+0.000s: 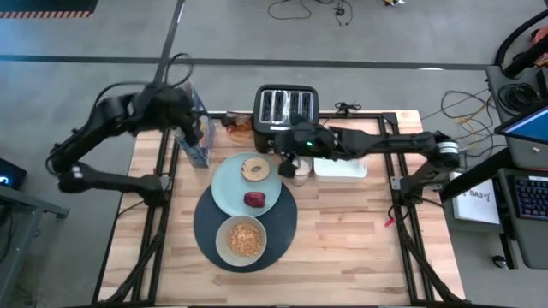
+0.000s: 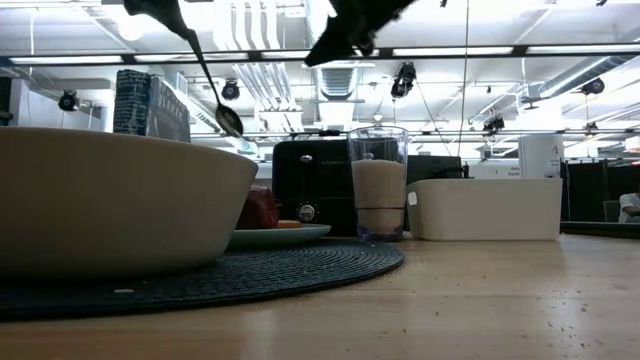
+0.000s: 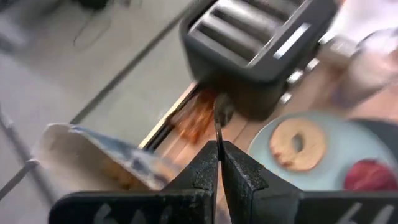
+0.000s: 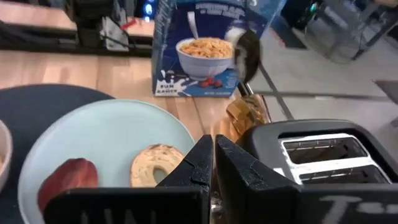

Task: Arrange a breakfast setting
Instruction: Put the black spoon on the blue table mat to the right of the gray bowl

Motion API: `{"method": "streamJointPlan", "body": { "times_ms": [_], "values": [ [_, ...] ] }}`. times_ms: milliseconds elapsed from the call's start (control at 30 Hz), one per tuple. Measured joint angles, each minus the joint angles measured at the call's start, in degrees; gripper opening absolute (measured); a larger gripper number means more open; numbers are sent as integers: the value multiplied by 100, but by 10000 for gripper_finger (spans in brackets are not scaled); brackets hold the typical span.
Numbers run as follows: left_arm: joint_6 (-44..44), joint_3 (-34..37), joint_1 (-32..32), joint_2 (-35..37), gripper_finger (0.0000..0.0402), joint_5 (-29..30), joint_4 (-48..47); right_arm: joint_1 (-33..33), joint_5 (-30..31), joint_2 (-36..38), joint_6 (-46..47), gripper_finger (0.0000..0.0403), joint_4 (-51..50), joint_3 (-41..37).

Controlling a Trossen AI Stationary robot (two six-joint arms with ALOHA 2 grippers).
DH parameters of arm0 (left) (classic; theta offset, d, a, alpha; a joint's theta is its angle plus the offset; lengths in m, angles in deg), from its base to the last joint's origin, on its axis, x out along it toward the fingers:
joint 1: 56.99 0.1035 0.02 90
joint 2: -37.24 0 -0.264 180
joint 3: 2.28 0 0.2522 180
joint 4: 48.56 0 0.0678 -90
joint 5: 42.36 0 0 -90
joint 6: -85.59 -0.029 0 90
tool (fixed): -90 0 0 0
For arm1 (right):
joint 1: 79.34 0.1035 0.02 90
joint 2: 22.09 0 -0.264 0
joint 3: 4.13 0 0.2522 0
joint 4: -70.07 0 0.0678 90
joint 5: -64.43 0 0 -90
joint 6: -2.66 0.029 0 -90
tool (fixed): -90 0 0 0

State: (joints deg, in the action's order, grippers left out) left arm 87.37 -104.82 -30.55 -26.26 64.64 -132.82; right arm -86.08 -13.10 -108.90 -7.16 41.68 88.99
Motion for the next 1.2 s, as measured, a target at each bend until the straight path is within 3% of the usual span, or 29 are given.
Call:
{"method": "streamJointPlan", "body": {
  "times_ms": [167,333,467,600,733,1033,1200],
  "values": [
    [376,1255,-598,1261,0,-61,1321,43,8,-670,-197,9,-902,1164],
    [760,2183,-1126,2160,0,-355,2169,220,-39,-740,-96,9,-966,1273],
    [1055,2699,-1504,2483,0,-487,2498,274,-551,-711,220,9,-765,1229],
    [1244,3061,-1857,2525,0,-518,2921,331,-1423,-959,486,12,-65,1224],
    [1289,3332,-2172,2337,0,-516,3361,320,-1557,-1403,665,42,527,1217],
    [1342,3376,-2466,1779,0,-496,3760,157,-1701,-1736,941,167,1618,1211],
    [1338,3361,-2468,1508,0,-495,3910,181,-1856,-1736,918,181,1991,1212]
  ]
}}
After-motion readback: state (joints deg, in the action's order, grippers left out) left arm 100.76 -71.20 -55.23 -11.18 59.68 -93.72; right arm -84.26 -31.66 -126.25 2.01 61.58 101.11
